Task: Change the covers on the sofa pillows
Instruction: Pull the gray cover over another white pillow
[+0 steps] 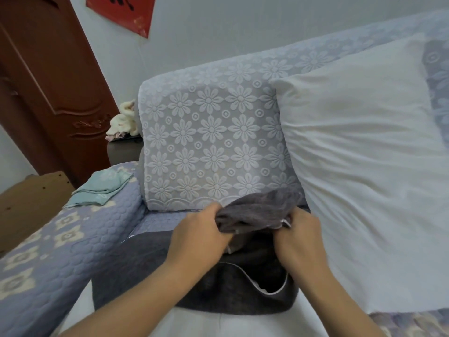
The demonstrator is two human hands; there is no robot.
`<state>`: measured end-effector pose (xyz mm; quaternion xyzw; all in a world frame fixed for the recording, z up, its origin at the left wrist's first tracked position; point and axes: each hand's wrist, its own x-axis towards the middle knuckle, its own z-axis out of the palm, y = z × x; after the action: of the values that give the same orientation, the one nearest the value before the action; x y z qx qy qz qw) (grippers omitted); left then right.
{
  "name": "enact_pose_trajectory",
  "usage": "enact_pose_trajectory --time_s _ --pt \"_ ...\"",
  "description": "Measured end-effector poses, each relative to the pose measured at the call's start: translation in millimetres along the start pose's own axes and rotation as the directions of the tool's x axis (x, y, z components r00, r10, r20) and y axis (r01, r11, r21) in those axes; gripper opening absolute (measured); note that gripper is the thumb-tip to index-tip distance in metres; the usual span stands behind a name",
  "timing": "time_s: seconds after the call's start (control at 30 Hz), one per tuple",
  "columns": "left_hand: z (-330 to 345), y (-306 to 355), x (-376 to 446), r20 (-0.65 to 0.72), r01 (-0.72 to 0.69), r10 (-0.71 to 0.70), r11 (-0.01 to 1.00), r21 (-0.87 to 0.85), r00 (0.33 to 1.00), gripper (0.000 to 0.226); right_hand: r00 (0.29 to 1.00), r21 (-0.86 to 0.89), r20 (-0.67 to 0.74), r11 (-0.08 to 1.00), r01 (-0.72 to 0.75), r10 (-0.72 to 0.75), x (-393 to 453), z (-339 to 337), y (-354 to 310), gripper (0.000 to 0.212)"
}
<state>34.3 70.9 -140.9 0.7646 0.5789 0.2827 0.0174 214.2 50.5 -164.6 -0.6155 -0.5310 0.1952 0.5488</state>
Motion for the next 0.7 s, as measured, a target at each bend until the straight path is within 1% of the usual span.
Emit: enact_pose_trajectory --time_s 0.07,0.1,0.17,0.27,0.33,0.37,0.4,0.43,0.5,0.57,0.6,0.63,0.67,0.7 --pt "2 -8 11 -0.082 0.058 -0.048 0.99 0.126 0.995 0.021 0.993 0.126 0.076 0.989 0.08 -0.09 -11 3 -8 0.031" --pt "2 -11 16 -0.115 0.064 -0.047 0.987 0.15 0.992 0.016 0.984 0.208 0.138 0.975 0.084 -0.114 -15 5 -14 0.033" --pt "4 -14 23 -0.147 0.044 -0.023 0.989 0.142 0.989 0.008 0.961 0.32 0.259 0.947 0.011 -0.099 -20 10 -20 0.031" --pt "7 -18 29 -0.14 0.026 -0.02 0.999 0.042 0.99 0.032 0.947 0.469 0.321 0.873 -0.135 -0.027 -22 17 -18 0.023" --pt "6 -19 33 -0.097 -0.019 0.012 0.997 -0.072 0.995 0.033 0.919 0.525 0.39 0.833 -0.175 -0.053 -20 17 -17 0.018" --pt "5 -20 36 -0.06 -0.01 0.002 0.99 -0.142 0.998 0.03 0.904 0.511 0.42 0.844 -0.164 -0.079 -18 15 -13 0.02" --pt "1 -21 38 -0.017 0.045 -0.05 0.974 -0.221 0.999 0.027 0.893 0.481 0.44 0.865 -0.143 -0.097 -16 14 -9 0.023" --pt "-4 -20 40 0.044 0.128 -0.12 0.941 -0.313 0.992 0.026 0.895 0.435 0.436 0.893 -0.117 -0.096 -14 12 -6 0.024" --pt "-15 -14 39 0.211 0.304 -0.227 0.815 -0.493 0.951 0.03 0.931 0.367 0.361 0.926 -0.084 -0.059 -7 10 2 0.02" --pt "-27 -5 33 0.408 0.468 -0.246 0.609 -0.641 0.879 0.04 0.951 0.358 0.308 0.926 -0.122 0.006 0 9 9 0.01" --pt "-31 -1 29 0.508 0.539 -0.211 0.503 -0.676 0.835 0.044 0.954 0.37 0.298 0.917 -0.148 0.034 3 9 11 0.009" --pt "-35 2 24 0.596 0.595 -0.15 0.428 -0.68 0.789 0.046 0.955 0.383 0.29 0.908 -0.172 0.059 5 8 14 0.009" --pt "-37 4 18 0.665 0.639 -0.081 0.381 -0.668 0.743 0.048 0.956 0.399 0.284 0.896 -0.194 0.08 6 8 16 0.01" --pt "-37 6 12 0.712 0.67 -0.02 0.356 -0.651 0.702 0.048 0.955 0.422 0.28 0.881 -0.216 0.1 7 7 16 0.011"
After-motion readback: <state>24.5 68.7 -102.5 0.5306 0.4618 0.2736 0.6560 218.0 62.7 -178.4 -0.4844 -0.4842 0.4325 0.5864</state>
